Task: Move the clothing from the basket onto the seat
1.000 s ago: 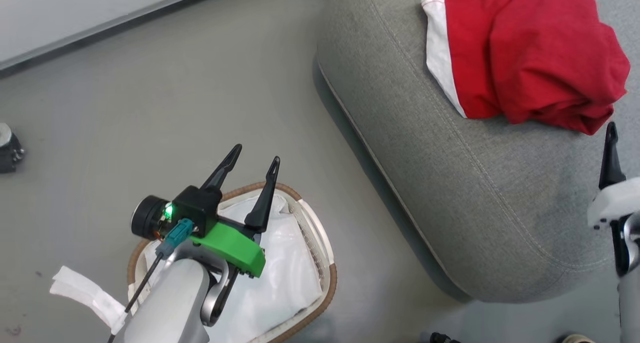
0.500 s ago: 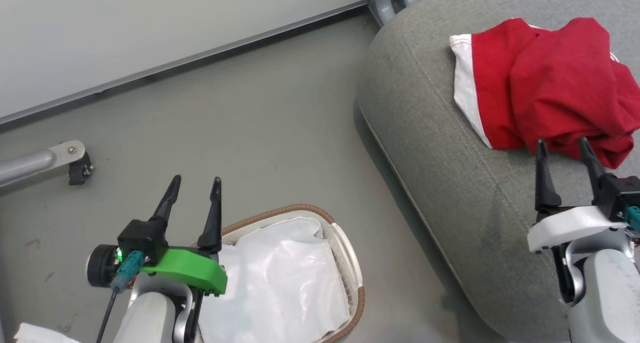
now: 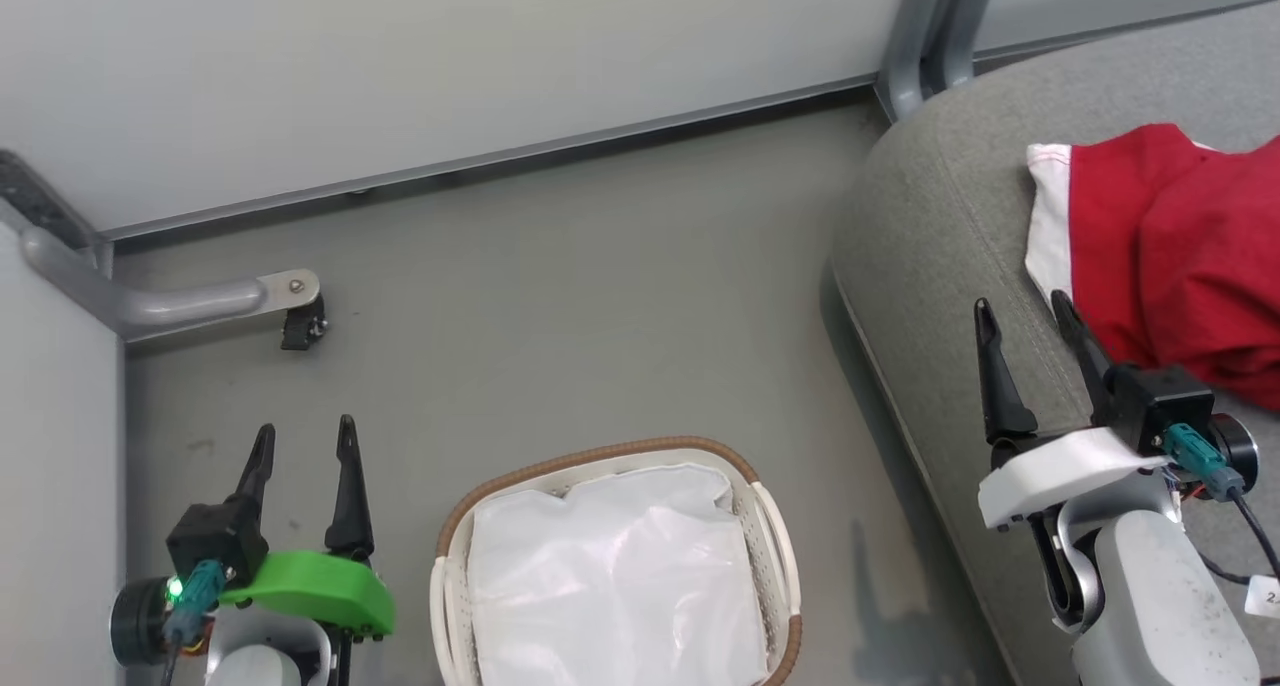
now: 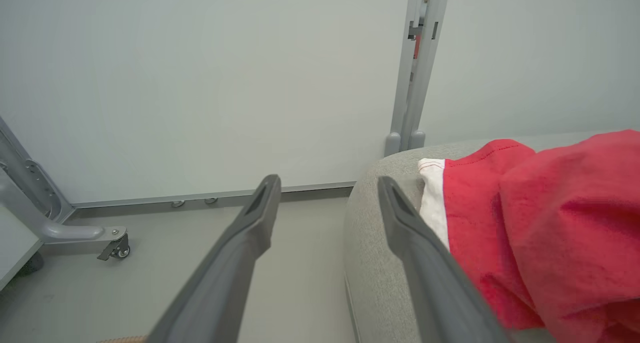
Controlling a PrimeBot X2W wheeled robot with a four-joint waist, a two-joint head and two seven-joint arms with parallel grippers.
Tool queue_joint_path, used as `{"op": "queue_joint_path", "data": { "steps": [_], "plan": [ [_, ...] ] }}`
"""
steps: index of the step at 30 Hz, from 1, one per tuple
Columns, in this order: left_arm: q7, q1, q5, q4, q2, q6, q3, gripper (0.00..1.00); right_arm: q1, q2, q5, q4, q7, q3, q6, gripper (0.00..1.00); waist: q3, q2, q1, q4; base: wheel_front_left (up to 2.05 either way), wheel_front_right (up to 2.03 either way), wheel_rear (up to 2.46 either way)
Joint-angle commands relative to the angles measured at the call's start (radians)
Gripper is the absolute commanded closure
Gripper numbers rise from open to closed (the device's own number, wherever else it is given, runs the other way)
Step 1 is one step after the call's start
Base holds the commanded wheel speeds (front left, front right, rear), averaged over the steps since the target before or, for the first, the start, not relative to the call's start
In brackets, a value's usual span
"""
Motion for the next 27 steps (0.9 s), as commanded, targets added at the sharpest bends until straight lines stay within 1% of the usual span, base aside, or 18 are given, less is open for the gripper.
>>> {"op": "queue_joint_path", "data": {
  "steps": [1,8,14,15,20,27],
  "plan": [
    [-0.001,0.024,0.005,0.009,-0.003,-0.004,0.009,0.0,0.025,-0.004,0.013,0.001,0.0,0.001,-0.001,0.0,-0.044,0.0,0.0,0.052,0.0,0.0,0.0],
    [-0.001,0.081,0.013,0.04,-0.009,-0.01,0.043,0.0,0.078,-0.004,0.028,0.017,0.0,-0.001,-0.001,0.0,-0.092,0.0,0.0,0.093,0.0,0.0,0.0],
    [-0.001,0.121,-0.015,0.064,-0.011,-0.016,0.046,0.0,0.132,-0.003,0.035,0.035,0.0,-0.007,-0.001,0.0,-0.133,0.0,0.0,0.11,0.0,0.0,0.0],
    [0.0,0.114,-0.014,0.067,-0.012,-0.012,0.045,1.0,0.126,0.0,0.032,0.035,0.0,-0.005,0.0,1.0,-0.117,0.0,0.0,0.096,0.0,0.0,0.0],
    [0.007,0.117,-0.025,0.105,-0.017,-0.011,0.047,1.0,0.146,0.013,0.044,0.076,0.008,-0.005,0.0,1.0,-0.119,0.0,0.0,0.096,0.0,0.0,0.0],
    [0.047,0.106,-0.16,0.085,-0.016,-0.012,0.058,1.0,0.144,0.011,0.186,0.066,0.049,-0.015,0.0,1.0,-0.122,0.0,0.0,0.096,0.0,0.0,0.0]
  ]
}}
